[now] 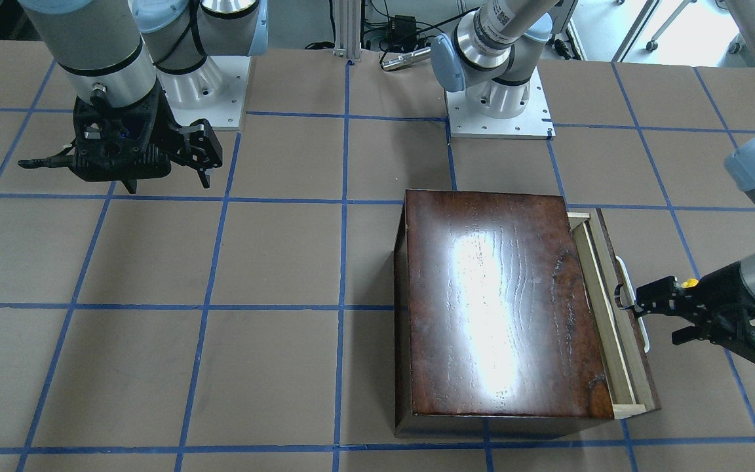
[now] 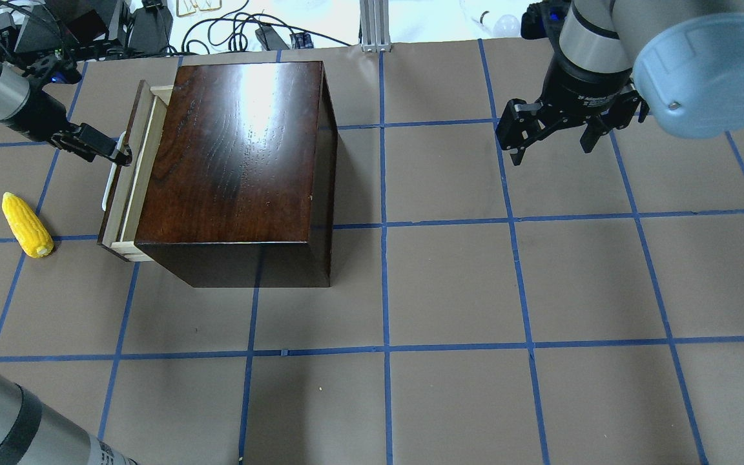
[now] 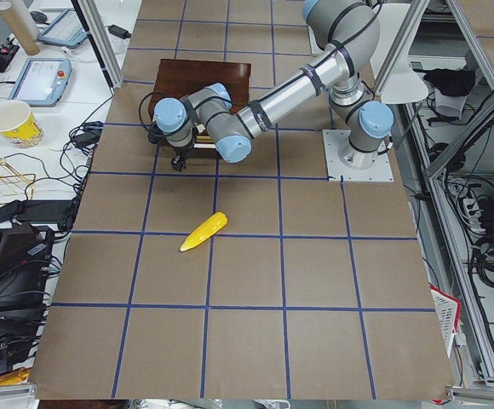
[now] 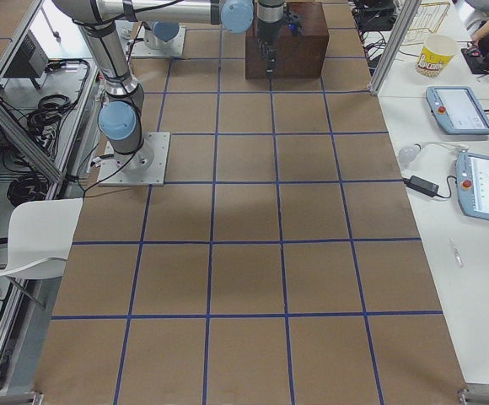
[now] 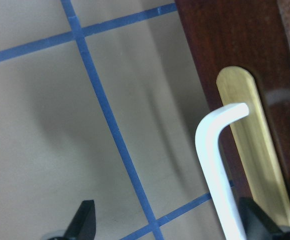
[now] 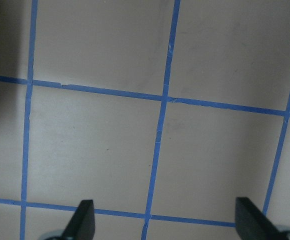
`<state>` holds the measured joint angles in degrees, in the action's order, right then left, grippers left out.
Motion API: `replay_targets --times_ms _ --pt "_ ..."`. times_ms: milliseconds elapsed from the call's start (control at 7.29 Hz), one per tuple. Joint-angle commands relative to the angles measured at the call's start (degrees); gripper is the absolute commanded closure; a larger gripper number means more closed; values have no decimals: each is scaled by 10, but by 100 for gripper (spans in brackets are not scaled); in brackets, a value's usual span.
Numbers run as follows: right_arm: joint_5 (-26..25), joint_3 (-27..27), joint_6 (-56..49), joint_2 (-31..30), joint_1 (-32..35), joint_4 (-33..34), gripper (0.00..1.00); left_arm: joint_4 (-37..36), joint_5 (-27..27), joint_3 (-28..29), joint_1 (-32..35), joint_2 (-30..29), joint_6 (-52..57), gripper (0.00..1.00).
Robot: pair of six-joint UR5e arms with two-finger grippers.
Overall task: Open drawer and put corn inside
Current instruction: 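Pull the drawer outward from the cabinet with the left gripper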
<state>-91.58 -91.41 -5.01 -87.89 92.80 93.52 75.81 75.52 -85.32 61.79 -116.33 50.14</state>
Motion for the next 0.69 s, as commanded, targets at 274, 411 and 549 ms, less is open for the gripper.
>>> replay_targets --times_ms 274,411,549 --pt "0 0 0 0 -1 0 0 -1 14 9 -1 -1 23 0" --pt "0 -1 0 0 1 0 0 -2 25 10 -6 -3 28 0" --pt "0 0 0 0 1 0 0 -2 26 15 -17 -6 49 0"
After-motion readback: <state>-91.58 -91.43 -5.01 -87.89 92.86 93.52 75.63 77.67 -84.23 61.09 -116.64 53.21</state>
